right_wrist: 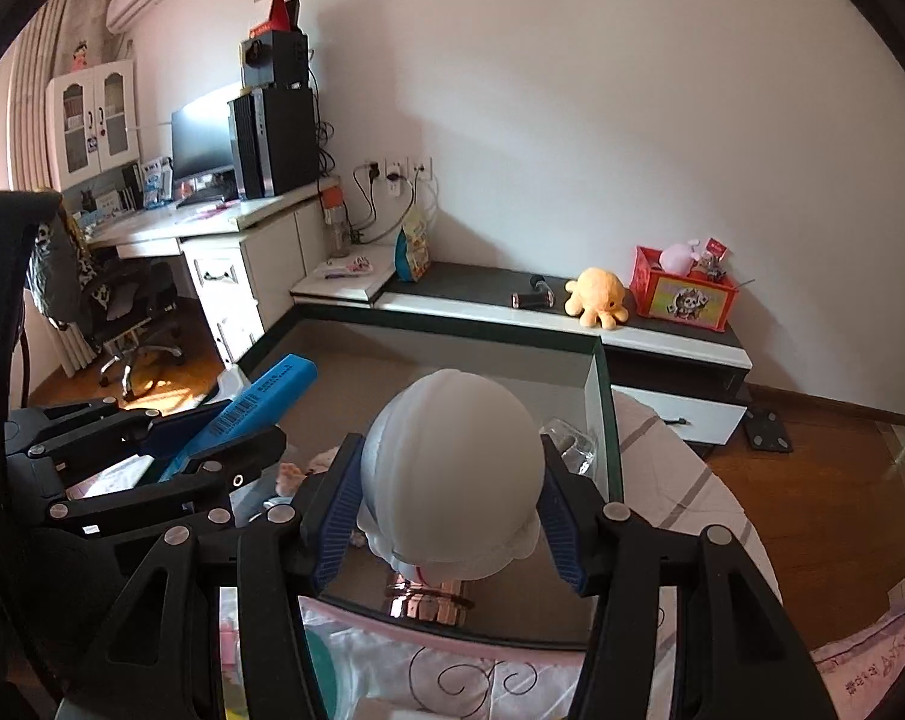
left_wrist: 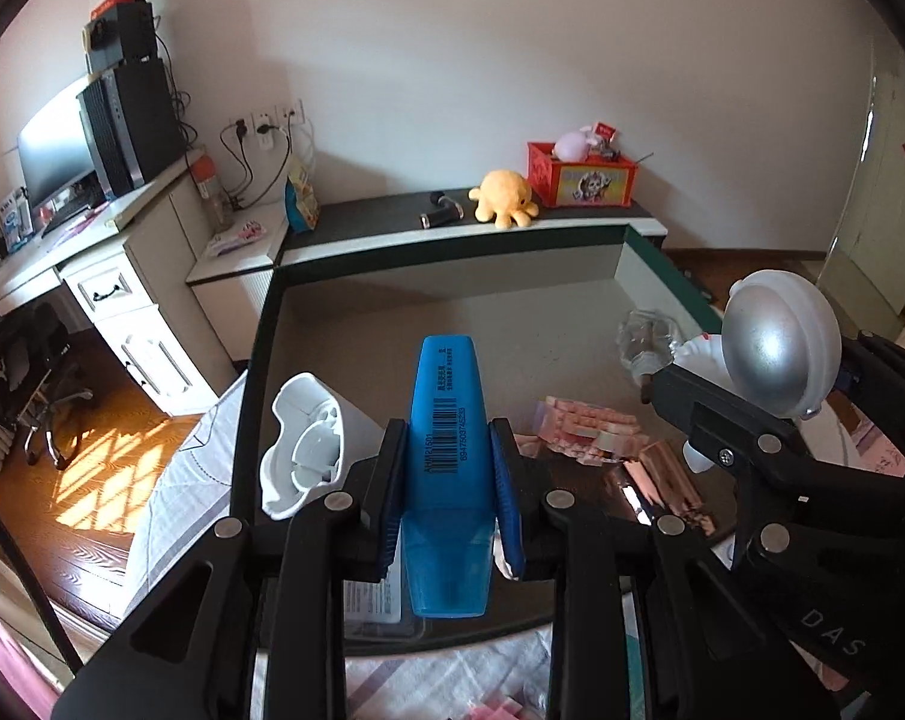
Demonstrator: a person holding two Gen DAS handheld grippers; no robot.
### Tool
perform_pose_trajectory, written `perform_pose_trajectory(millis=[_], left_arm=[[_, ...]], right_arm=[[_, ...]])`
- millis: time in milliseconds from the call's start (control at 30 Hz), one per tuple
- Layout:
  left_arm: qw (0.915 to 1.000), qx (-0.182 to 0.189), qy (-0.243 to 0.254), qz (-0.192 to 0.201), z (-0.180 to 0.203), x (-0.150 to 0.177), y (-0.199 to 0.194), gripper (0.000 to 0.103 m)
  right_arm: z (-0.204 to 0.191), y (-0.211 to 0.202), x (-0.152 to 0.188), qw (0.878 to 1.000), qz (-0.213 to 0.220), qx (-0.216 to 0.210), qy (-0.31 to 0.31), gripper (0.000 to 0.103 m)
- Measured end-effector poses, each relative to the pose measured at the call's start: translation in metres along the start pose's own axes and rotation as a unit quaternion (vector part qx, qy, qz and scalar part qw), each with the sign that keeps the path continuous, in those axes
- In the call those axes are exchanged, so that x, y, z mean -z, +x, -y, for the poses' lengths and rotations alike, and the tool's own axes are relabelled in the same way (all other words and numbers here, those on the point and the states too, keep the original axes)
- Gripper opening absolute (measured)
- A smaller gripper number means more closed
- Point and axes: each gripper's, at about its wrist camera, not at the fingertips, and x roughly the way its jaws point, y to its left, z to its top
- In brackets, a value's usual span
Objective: Organize rigid objects
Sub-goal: 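Carry the lamp and the blue highlighter over the box and lower them, then open both tools to drop the lamp and highlighter into the box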
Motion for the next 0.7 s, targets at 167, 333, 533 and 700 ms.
perform_pose_trajectory(millis=[167,333,533,700], left_arm=[[0.9998,-0.009,0.002,-0.016,-0.001,-0.015,0.027,0.025],[0.9997,-0.011,0.008,-0.020,0.003,-0.022,0.038,0.029],[0.9995,-0.029,0.008,-0.003,0.003,-0.019,0.025,0.051],[0.9990,-0.026,-0.015,0.033,-0.005,-0.014,-0.019,0.077]], right_arm=[[0.010,0.046,-0.003,0.999,-0.040,0.001,0.005,0.056],[0.022,0.071,-0.004,0.998,-0.062,0.006,0.023,0.057],[0.038,0.071,0.004,0.996,-0.064,0.009,0.054,0.065],[0.043,0.045,0.001,0.997,-0.040,0.008,0.071,0.082]])
